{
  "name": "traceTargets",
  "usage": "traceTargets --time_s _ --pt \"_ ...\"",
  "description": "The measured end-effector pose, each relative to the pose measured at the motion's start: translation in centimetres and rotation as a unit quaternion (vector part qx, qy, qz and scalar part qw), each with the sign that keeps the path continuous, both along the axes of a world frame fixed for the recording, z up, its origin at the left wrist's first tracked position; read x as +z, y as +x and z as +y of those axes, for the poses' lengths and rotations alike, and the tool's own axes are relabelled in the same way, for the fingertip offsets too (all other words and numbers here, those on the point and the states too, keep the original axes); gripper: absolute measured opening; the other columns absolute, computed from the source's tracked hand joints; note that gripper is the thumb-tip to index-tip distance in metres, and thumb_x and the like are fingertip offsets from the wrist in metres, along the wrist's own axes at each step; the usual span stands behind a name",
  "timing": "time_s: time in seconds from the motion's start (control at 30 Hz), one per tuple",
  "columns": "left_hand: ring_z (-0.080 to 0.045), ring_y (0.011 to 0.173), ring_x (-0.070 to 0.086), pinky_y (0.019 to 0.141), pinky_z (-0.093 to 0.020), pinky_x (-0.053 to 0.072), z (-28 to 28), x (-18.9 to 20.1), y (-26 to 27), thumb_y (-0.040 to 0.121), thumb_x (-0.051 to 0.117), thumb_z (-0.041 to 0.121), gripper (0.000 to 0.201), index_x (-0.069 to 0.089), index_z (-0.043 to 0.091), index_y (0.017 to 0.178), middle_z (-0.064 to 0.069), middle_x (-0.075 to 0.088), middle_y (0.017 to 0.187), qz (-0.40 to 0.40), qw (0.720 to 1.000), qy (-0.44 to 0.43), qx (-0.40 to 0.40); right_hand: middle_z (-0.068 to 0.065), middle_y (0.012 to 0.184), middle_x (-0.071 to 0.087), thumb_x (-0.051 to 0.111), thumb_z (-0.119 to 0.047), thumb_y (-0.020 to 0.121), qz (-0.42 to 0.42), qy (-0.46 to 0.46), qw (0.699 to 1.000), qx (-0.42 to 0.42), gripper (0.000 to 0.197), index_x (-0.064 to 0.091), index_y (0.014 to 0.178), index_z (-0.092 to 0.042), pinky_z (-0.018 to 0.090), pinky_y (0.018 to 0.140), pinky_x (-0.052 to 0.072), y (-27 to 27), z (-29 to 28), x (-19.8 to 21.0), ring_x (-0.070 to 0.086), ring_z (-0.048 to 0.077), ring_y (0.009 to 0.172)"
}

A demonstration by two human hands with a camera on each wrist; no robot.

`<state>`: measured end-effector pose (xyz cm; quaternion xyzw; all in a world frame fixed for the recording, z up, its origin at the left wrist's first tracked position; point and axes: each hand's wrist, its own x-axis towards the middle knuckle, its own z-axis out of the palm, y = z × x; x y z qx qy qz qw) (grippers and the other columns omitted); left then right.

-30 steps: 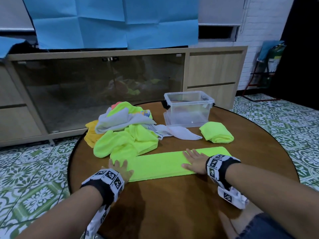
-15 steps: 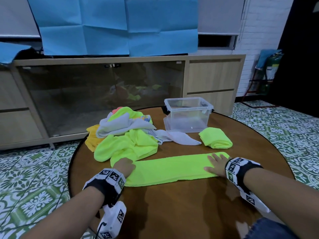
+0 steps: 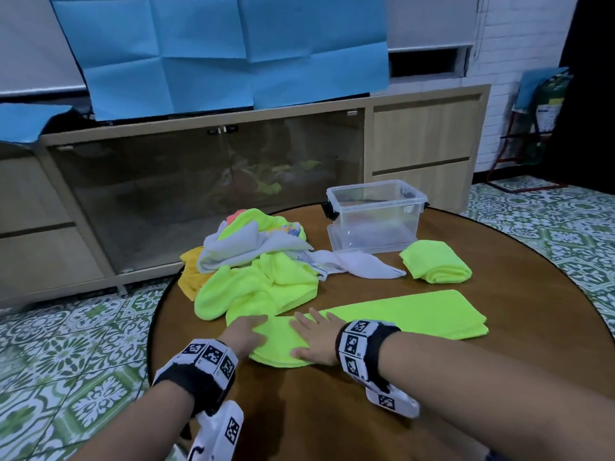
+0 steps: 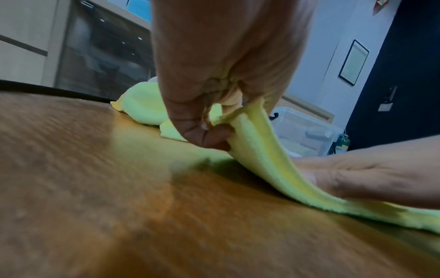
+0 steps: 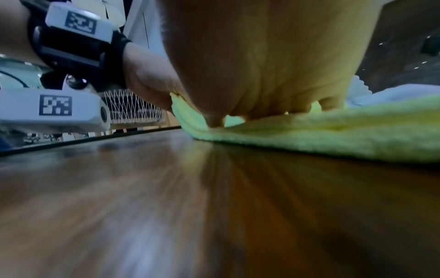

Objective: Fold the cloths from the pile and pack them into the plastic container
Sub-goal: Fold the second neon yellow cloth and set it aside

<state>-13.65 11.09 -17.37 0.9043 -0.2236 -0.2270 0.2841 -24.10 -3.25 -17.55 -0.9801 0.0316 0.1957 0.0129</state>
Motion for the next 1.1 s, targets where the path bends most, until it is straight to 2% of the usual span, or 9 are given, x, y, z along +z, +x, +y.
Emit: traceTargets --time_s 0.17,0.33,0.6,0.67,0.8,0.97,1.1 --pt "-0.024 0.134 0.037 0.101 -0.021 0.032 0.0 -0.5 0.2 0.089 0.058 0.005 0.057 0.039 0.010 0.142 -0.012 0.036 0.147 -0.014 1.000 0.023 -0.013 -0.002 0.157 -0.016 0.018 -0.059 0.096 0.012 0.004 1.000 -0.011 0.073 -0.009 0.151 -0.019 0.044 0.118 0.000 0.0 -0.2 -0.6 -0.011 0.023 0.146" --pt "-0.027 0.133 0.037 0.099 -0.023 0.034 0.6 -0.1 0.6 0.089 0.056 0.000 0.059 0.037 0.011 0.143 -0.013 0.033 0.148 -0.016 0.999 0.030 -0.018 -0.002 0.157 -0.018 0.023 -0.070 0.089 0.015 0.002 0.999 -0.045 0.086 -0.012 0.150 -0.018 0.046 0.118 -0.001 -0.2 -1.9 -1.0 -0.012 0.021 0.146" --pt "-0.026 0.134 0.036 0.102 -0.023 0.033 0.8 0.2 0.3 0.089 0.058 0.006 0.060 0.035 0.011 0.144 -0.011 0.033 0.149 -0.045 0.998 0.027 -0.031 -0.002 0.157 -0.019 0.022 -0.071 0.088 0.017 0.003 0.998 -0.058 0.087 -0.013 0.149 -0.020 0.046 0.118 -0.003 -0.4 -2.0 -1.0 -0.014 0.020 0.145" --pt "-0.025 0.133 0.038 0.099 -0.023 0.035 0.8 0.4 0.4 0.088 0.058 0.005 0.060 0.036 0.011 0.144 -0.011 0.035 0.148 -0.046 0.998 0.019 -0.031 -0.002 0.157 -0.019 0.023 -0.072 0.087 0.022 -0.001 0.998 -0.054 0.088 -0.013 0.150 -0.021 0.047 0.118 -0.002 -0.3 -2.2 -0.9 -0.013 0.021 0.145" --pt "-0.024 0.125 0.046 0.083 -0.018 0.038 0.8 0.5 0.6 0.088 0.058 0.005 0.059 0.038 0.016 0.143 -0.009 0.037 0.147 -0.039 0.998 0.030 -0.033 -0.002 0.157 -0.019 0.024 -0.075 0.085 0.029 -0.008 0.999 -0.045 0.091 -0.013 0.150 -0.022 0.047 0.118 -0.002 -0.1 -2.5 -0.9 -0.013 0.021 0.145" --pt "-0.026 0.127 0.044 0.091 -0.023 0.039 0.7 0.5 0.1 0.089 0.057 0.006 0.058 0.037 0.014 0.143 -0.010 0.037 0.146 -0.055 0.998 0.023 -0.029 0.000 0.157 -0.017 0.021 -0.073 0.087 0.027 -0.013 0.999 -0.043 0.086 -0.010 0.150 -0.023 0.047 0.117 -0.003 -0.5 -2.8 -0.3 -0.013 0.022 0.145" --pt "-0.026 0.121 0.050 0.083 -0.024 0.043 0.9 0.7 -0.5 0.089 0.059 0.010 0.060 0.036 0.017 0.144 -0.011 0.040 0.144 -0.083 0.996 0.029 -0.025 0.001 0.157 -0.017 0.017 -0.066 0.092 0.021 0.000 0.996 -0.091 0.079 -0.009 0.150 -0.019 0.045 0.117 0.000 -2.2 -5.0 0.6 -0.010 0.022 0.146"
